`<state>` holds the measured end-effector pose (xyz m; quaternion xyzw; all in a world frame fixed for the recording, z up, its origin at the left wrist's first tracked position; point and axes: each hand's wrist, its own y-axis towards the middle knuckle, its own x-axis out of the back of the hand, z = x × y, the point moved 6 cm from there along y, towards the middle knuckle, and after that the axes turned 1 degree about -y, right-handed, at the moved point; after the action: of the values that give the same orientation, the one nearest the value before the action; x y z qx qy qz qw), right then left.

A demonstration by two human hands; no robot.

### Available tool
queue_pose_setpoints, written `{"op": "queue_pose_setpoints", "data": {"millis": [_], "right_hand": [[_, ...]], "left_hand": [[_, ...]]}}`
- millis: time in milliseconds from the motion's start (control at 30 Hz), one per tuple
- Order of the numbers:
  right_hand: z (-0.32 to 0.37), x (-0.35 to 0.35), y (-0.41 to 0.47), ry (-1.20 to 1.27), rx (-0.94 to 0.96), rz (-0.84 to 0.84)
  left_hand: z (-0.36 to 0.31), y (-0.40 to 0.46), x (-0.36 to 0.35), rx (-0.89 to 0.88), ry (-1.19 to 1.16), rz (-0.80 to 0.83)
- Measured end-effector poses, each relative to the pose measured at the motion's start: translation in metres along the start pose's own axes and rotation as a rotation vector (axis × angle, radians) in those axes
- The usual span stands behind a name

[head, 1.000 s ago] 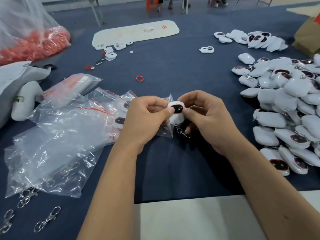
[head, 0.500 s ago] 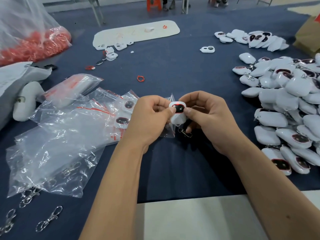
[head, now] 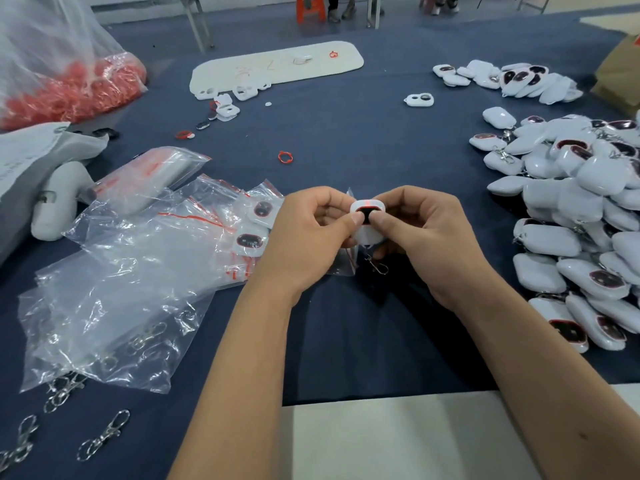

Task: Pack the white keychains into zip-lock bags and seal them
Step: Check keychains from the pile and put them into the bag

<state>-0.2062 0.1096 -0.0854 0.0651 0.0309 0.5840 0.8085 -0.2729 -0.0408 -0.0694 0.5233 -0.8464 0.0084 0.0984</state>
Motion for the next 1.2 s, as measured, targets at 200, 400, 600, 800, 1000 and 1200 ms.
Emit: {"op": "queue_pose_setpoints", "data": {"millis": [200, 400, 600, 800, 1000, 1200], "right_hand": [[0.001, 0.0, 0.0, -0.006, -0.008, 0.015], [0.0, 0.0, 0.001, -0.008, -0.015, -0.01], [0.0, 0.002, 0.001, -0.087, -0.005, -0.108], [-0.002, 0.004, 0.002, -0.057, -0.023, -0.137], [-0.004, 0.006, 0.002, 0.041, -0.045, -0.139], [-0.003, 0.002, 0.003, 0.177, -0.052, -0.151]], "left_hand": [[-0.001, -0.001, 0.003, -0.005, 0.005, -0.009], [-0.008, 0.001, 0.002, -0.036, -0.039, -0.123], [-0.013, 0.001, 0.007, -0.112, 0.194, -0.295], [-0.015, -0.004, 0.017, -0.149, 0.449, -0.45], [-0.01, -0.004, 0.006, -0.079, 0.525, -0.395], [-0.005, -0.002, 0.006, 0.001, 0.506, -0.304]]}}
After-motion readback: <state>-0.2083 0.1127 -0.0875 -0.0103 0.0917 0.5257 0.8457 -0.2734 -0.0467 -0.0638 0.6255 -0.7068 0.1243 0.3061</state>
